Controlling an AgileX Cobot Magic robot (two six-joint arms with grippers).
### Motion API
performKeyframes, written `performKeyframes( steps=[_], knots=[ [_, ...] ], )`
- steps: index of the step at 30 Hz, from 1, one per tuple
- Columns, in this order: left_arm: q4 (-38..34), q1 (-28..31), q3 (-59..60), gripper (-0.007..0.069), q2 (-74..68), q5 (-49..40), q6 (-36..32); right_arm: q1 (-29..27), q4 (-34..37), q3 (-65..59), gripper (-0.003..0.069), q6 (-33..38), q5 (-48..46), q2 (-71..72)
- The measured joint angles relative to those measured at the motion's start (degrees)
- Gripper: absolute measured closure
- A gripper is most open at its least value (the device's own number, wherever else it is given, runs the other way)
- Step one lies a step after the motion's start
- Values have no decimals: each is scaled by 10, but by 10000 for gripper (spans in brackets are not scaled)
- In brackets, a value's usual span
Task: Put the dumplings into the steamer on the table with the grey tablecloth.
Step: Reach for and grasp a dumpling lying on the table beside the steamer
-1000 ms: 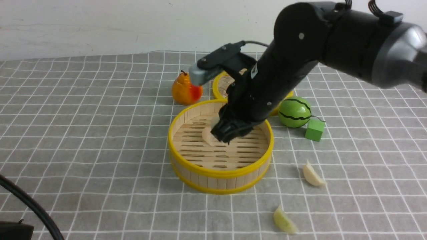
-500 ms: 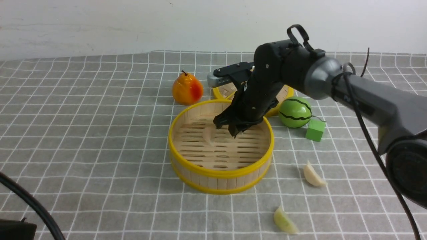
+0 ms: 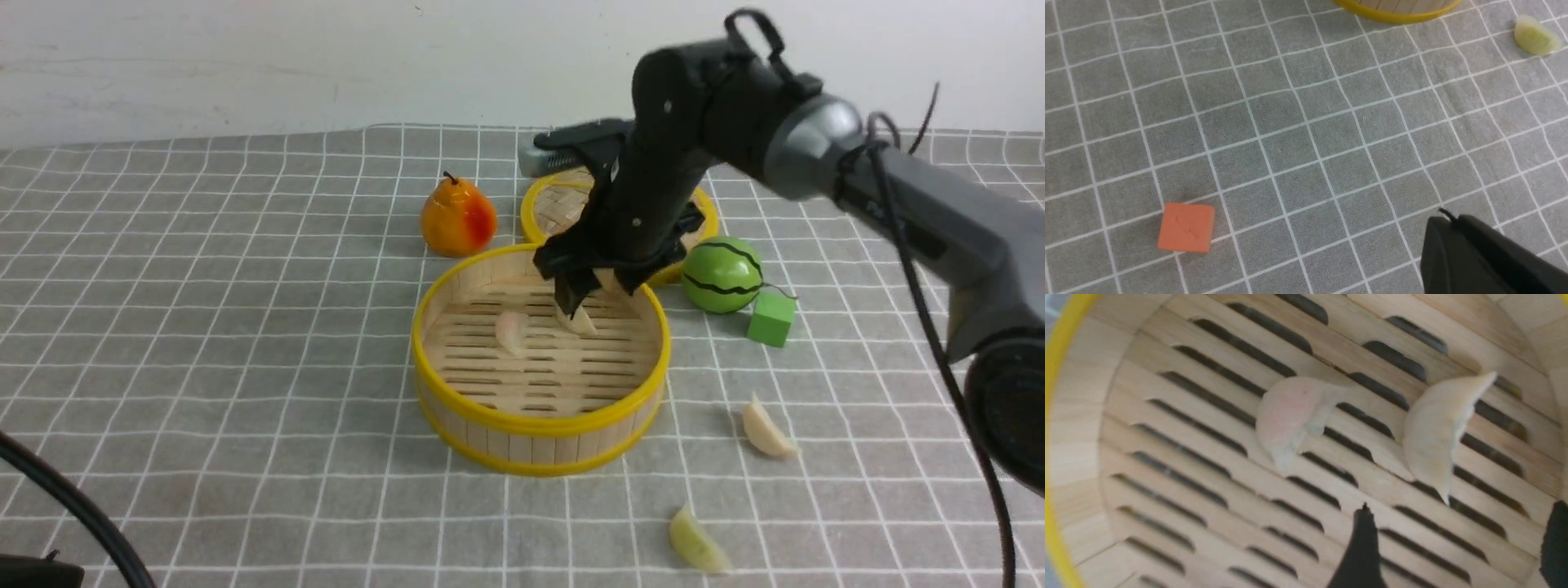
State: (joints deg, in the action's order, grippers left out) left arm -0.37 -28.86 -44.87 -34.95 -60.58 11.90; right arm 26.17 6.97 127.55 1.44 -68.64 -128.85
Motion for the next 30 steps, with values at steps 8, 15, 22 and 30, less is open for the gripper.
performKeyframes(
  steps=[8, 15, 22, 30],
  knots=[
    [-1, 0, 0, 617, 0, -2, 0, 0, -4, -74, 119, 32, -23, 174],
    [-7, 0, 0, 611, 0, 59, 0, 0, -4, -321, 214, 34, -25, 331],
    [-33, 0, 0, 608, 0, 130, -10, 23, -5, -537, 250, 21, 1, 372],
    [-35, 0, 0, 604, 0, 132, -21, 59, -6, -583, 192, -14, 150, 327]
  ],
)
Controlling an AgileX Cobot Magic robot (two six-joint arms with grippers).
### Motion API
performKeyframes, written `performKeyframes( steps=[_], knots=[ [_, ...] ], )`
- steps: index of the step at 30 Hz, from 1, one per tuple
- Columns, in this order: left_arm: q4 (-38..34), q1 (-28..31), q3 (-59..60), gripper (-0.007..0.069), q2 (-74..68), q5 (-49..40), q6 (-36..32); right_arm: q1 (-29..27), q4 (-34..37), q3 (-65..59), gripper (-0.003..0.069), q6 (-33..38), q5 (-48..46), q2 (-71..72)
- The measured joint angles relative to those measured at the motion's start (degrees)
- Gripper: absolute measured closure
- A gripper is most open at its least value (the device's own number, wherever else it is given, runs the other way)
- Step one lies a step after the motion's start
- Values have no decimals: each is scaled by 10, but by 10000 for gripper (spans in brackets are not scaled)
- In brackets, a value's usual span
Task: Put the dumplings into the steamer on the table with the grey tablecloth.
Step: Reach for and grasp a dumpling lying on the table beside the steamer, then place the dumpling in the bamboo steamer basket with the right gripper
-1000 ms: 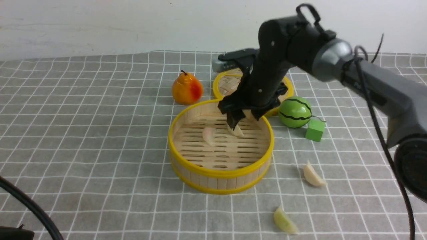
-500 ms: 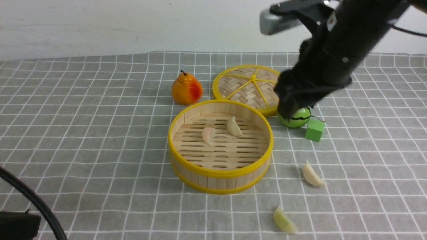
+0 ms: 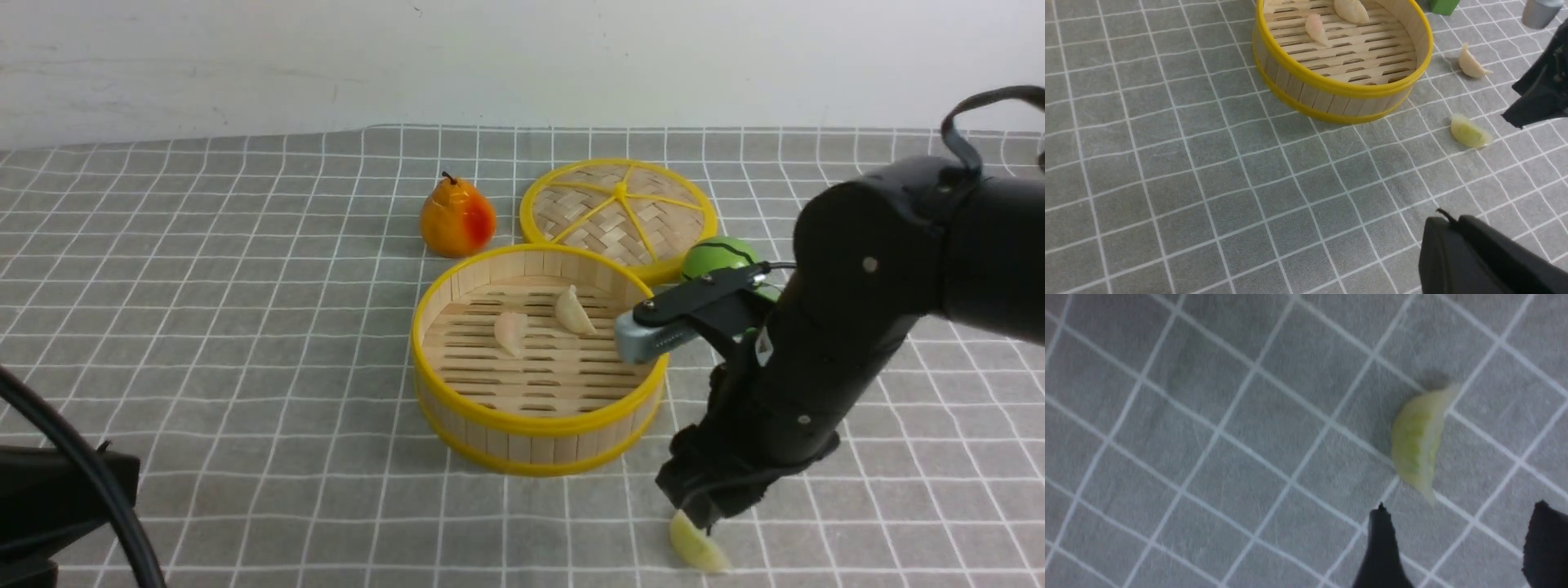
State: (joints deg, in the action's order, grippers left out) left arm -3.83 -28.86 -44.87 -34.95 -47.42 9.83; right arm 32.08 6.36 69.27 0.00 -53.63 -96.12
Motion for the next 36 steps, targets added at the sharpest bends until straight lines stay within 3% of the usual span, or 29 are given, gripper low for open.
performKeyframes(
  steps=[5, 14, 17, 22, 27, 36],
  knots=[
    [0, 0, 0, 601, 0, -1, -11, 0, -3, 0, 129, 0, 35, -51],
    [1, 0, 0, 593, 0, -1, -14, 0, -30, 0, 125, -14, 57, -121],
    [1, 0, 0, 590, 0, -1, -14, 0, -34, 0, 171, -23, 56, -126],
    [7, 0, 0, 589, 0, -1, -14, 0, -33, 1, 469, -17, 40, -126],
    [12, 0, 0, 587, 0, -2, -14, 0, -30, 60, 453, 16, -18, -126],
    [15, 0, 0, 586, 0, -3, -14, 13, -18, 319, 453, 31, -33, -174]
  ],
)
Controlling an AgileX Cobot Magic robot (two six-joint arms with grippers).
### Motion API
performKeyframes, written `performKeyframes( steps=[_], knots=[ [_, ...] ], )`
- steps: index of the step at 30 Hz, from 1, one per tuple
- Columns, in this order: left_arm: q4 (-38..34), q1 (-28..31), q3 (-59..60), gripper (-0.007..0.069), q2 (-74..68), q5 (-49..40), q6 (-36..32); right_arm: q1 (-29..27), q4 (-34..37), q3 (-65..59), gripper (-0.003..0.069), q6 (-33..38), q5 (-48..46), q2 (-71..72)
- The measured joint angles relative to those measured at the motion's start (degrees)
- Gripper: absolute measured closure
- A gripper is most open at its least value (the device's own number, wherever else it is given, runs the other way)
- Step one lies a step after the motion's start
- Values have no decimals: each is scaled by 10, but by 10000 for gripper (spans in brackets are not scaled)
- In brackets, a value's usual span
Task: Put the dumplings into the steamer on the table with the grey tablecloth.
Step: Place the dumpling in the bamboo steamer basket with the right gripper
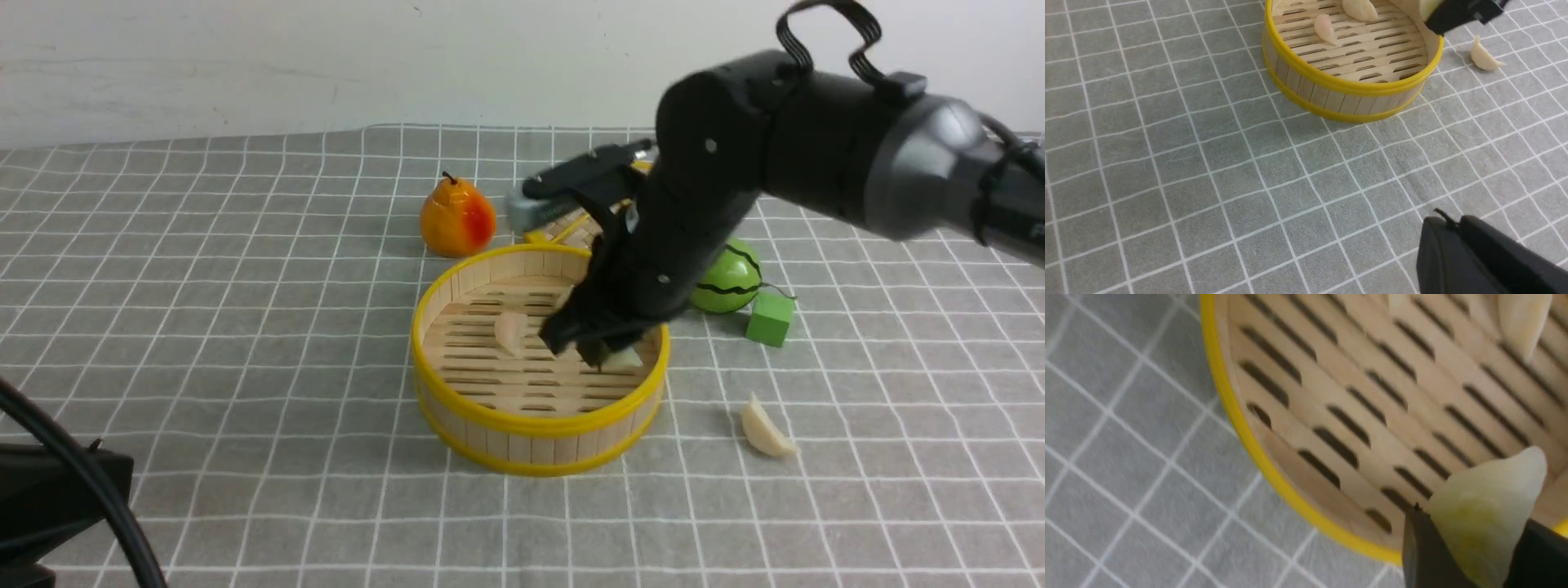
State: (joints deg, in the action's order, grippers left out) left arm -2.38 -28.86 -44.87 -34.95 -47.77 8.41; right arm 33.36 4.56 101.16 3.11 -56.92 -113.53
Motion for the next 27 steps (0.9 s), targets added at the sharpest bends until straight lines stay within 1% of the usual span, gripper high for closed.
performKeyframes(
  steps=[7, 10, 14, 17, 18, 19, 20, 21, 22, 23, 24, 25, 27],
  knots=[
    [0, 0, 0, 576, 0, -1, 0, 14, 8, 113, 453, 0, 6, -120],
    [0, 0, 0, 575, 0, -7, 0, 21, 8, 141, 453, 0, 8, -162],
    [0, 0, 0, 573, 0, -9, 0, 27, 5, 151, 445, 1, 12, -183],
    [2, 0, 0, 568, 0, -16, 0, 28, -4, 154, 344, 2, 14, -187],
    [2, 0, 0, 568, 0, -18, 0, 28, -6, 154, 288, 2, 17, -187],
    [2, 0, 0, 568, 0, -19, 0, 28, -8, 154, 249, 2, 18, -186],
    [2, 0, 0, 568, 0, -19, 0, 28, -8, 154, 239, 2, 19, -186],
    [3, 0, 0, 566, 0, -19, 0, 28, -10, 155, 175, 2, 18, -185],
    [3, 0, 0, 565, 0, -19, 0, 28, -10, 157, 142, 2, 14, -183],
    [3, 0, 0, 564, 0, -20, 0, 27, -14, 162, 87, 2, -8, -179],
    [3, 0, 0, 563, 0, -20, 0, 27, -15, 163, 87, 2, -8, -178],
    [3, 0, 0, 559, 0, -20, 0, 27, -24, 174, 52, 2, -42, -168],
    [3, 0, 0, 554, 0, -21, 0, 27, -41, 189, 39, 7, -94, -147]
  ],
)
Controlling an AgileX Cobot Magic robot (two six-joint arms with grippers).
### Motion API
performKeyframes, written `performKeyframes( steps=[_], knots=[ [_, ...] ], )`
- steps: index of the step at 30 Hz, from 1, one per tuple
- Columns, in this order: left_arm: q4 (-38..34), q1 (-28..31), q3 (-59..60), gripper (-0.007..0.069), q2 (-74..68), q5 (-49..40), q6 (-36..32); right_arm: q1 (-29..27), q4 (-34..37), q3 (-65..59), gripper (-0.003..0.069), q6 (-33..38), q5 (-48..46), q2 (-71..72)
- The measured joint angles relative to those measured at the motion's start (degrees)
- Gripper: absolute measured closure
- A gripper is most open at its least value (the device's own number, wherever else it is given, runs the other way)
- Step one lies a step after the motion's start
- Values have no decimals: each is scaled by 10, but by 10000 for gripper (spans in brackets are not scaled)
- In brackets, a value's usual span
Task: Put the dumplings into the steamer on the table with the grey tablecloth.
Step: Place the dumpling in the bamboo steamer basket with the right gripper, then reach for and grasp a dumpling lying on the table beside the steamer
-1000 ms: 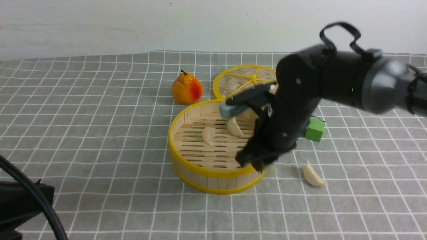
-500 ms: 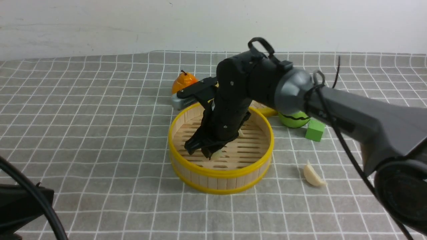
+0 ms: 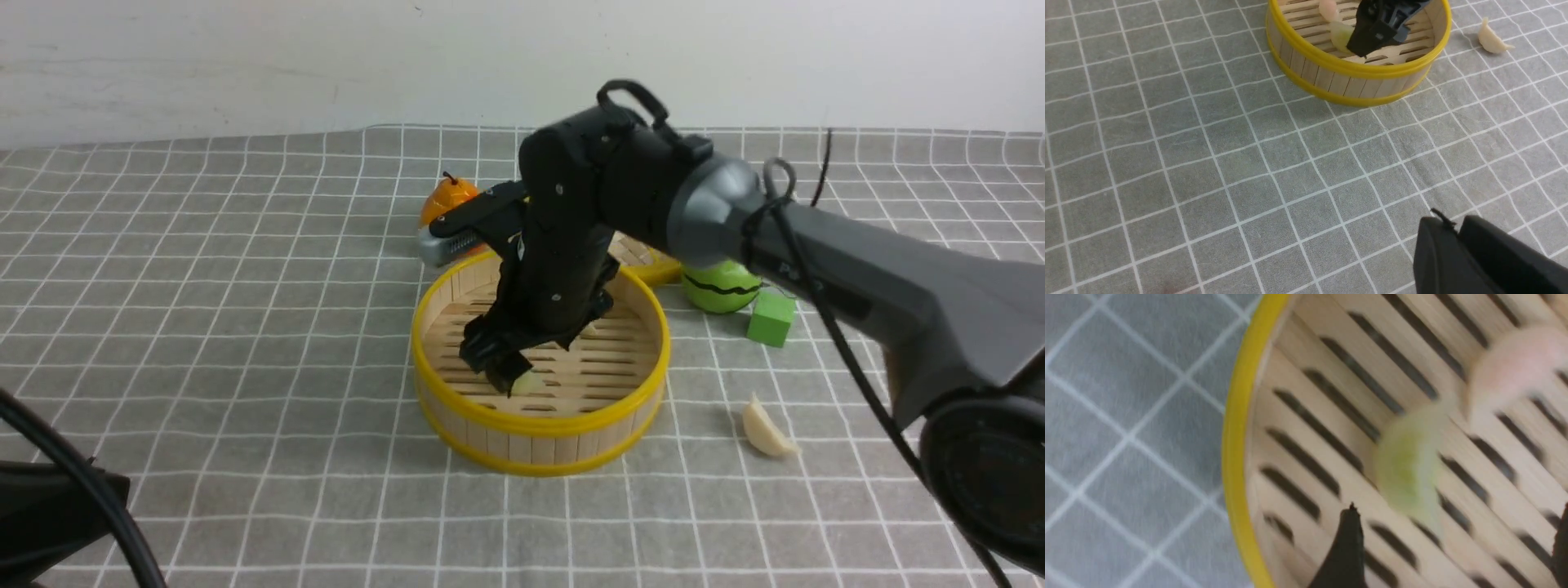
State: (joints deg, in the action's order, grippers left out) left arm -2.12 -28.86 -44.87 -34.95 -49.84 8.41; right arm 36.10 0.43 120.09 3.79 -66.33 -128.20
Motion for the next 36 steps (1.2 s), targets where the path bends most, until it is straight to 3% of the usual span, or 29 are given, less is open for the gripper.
performKeyframes(
  steps=[8, 17, 25, 36],
  knots=[
    [0, 0, 0, 550, 0, 0, 0, -19, -37, -48, 123, 22, -43, 142],
    [0, 0, 0, 546, 0, 0, 0, -144, -4, -250, 169, 22, -42, 231],
    [0, 0, 0, 537, 0, 0, 0, -162, 12, -405, 170, 11, 115, 208],
    [-2, 0, 0, 533, 0, -1, 5, -171, -69, -429, 176, -75, 228, 152]
  ],
)
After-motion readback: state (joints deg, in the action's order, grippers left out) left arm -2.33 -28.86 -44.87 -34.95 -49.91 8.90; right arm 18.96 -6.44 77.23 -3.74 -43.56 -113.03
